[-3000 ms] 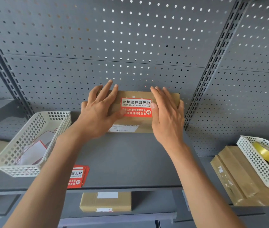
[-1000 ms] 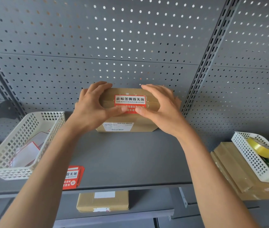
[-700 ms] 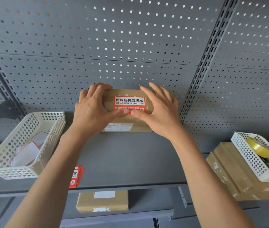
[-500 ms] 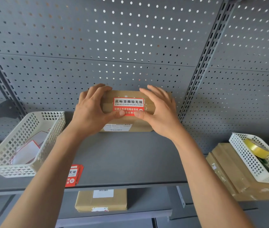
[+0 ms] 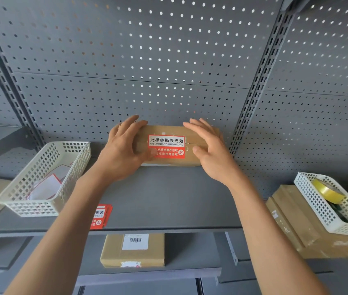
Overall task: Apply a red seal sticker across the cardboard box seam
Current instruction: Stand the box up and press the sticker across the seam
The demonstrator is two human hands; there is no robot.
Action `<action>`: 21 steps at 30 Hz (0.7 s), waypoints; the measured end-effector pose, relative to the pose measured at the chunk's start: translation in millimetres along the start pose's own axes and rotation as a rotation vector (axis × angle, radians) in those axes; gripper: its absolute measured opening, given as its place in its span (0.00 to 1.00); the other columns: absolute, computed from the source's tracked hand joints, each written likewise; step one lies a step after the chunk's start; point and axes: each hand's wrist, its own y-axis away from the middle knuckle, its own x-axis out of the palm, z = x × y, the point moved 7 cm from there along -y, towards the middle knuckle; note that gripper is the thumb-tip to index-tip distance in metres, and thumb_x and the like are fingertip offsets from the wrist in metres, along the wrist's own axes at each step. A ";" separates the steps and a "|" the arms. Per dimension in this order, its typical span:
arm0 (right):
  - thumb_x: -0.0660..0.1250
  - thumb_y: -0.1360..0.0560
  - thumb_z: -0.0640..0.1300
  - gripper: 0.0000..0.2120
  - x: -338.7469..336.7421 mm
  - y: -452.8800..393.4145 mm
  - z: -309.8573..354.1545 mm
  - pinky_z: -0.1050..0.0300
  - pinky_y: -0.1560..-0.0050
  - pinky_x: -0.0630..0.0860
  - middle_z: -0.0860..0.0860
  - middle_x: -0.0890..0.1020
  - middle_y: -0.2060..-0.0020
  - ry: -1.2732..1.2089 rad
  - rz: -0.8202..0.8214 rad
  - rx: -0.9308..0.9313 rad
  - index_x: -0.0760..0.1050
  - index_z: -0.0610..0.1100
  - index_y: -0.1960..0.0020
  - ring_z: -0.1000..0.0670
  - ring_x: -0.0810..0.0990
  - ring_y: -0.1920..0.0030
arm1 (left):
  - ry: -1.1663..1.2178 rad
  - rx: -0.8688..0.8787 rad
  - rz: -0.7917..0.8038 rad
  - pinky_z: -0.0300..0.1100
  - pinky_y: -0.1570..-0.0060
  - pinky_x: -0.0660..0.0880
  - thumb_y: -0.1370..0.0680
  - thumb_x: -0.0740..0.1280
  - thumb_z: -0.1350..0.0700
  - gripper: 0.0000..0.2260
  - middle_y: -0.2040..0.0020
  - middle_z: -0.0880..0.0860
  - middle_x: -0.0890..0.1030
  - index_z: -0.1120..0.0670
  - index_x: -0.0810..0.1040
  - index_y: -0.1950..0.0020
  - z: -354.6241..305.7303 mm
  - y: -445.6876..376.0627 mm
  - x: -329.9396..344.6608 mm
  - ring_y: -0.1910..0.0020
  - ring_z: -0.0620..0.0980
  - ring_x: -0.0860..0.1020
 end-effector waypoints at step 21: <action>0.58 0.29 0.23 0.36 60.5 111.2 -52.2 0.47 0.19 0.48 0.56 0.47 0.18 -0.177 -0.276 0.086 0.71 0.52 0.28 0.57 0.41 0.19 | 0.258 -0.074 -0.260 0.51 0.30 0.69 0.23 0.69 0.50 0.09 0.21 0.43 0.66 0.44 0.79 0.43 30.5 121.1 71.0 0.19 0.44 0.54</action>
